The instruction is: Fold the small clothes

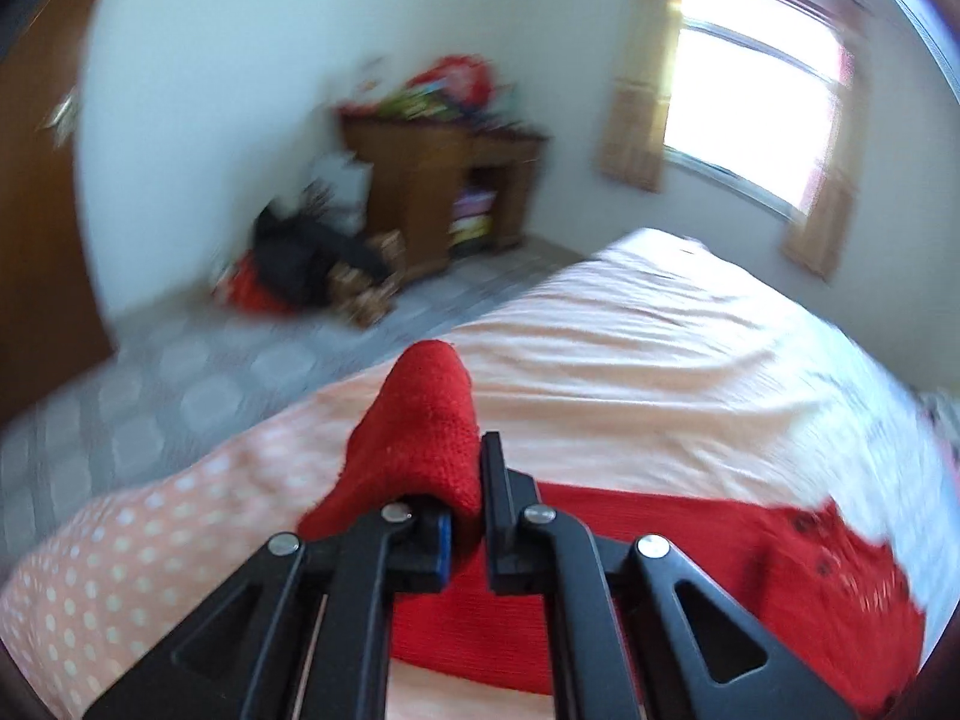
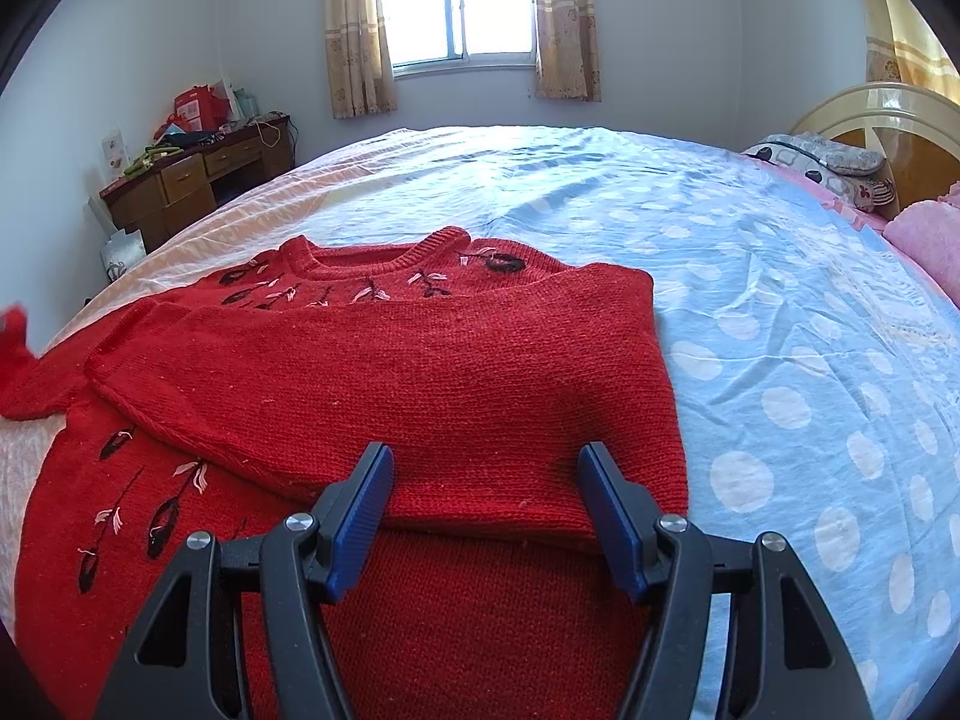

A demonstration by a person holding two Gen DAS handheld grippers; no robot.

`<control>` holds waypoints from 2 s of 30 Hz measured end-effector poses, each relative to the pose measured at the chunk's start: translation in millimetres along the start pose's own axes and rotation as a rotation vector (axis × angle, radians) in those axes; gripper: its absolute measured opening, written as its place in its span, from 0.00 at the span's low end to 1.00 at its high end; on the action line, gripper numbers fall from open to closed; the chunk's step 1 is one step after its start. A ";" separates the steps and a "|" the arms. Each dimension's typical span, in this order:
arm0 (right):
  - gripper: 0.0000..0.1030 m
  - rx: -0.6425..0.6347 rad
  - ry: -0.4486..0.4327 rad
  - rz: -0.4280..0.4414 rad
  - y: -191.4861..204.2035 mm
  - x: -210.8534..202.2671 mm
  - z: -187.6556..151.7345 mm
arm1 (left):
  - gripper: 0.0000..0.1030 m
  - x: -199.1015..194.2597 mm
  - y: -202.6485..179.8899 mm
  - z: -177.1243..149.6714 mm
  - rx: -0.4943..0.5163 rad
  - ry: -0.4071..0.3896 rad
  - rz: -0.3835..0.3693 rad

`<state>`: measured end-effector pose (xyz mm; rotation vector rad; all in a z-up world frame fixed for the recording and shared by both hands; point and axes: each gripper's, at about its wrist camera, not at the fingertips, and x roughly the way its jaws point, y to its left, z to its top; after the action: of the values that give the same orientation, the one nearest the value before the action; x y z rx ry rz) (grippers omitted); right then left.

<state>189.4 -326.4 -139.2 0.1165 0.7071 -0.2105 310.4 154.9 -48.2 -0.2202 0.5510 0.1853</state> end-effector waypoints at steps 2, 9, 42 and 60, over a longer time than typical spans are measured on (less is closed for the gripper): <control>0.63 0.005 -0.004 0.007 -0.5 -0.4 -0.1 | 0.07 -15.9 -43.1 -4.9 0.099 -0.043 -0.048; 0.63 0.015 -0.015 0.027 -3.9 -0.9 -1.2 | 0.07 -47.4 -183.6 -54.2 0.358 -0.063 -0.259; 0.66 -0.054 0.043 0.267 104.6 13.4 63.8 | 1.00 -13.5 -78.3 -121.2 0.095 0.200 -0.174; 0.12 -0.027 0.145 0.364 154.7 33.9 132.0 | 1.00 -13.2 -71.8 -127.6 0.072 0.155 -0.186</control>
<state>333.6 -204.5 -56.4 0.2333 0.8190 0.1571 252.7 51.8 -135.7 -0.2157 0.6860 -0.0323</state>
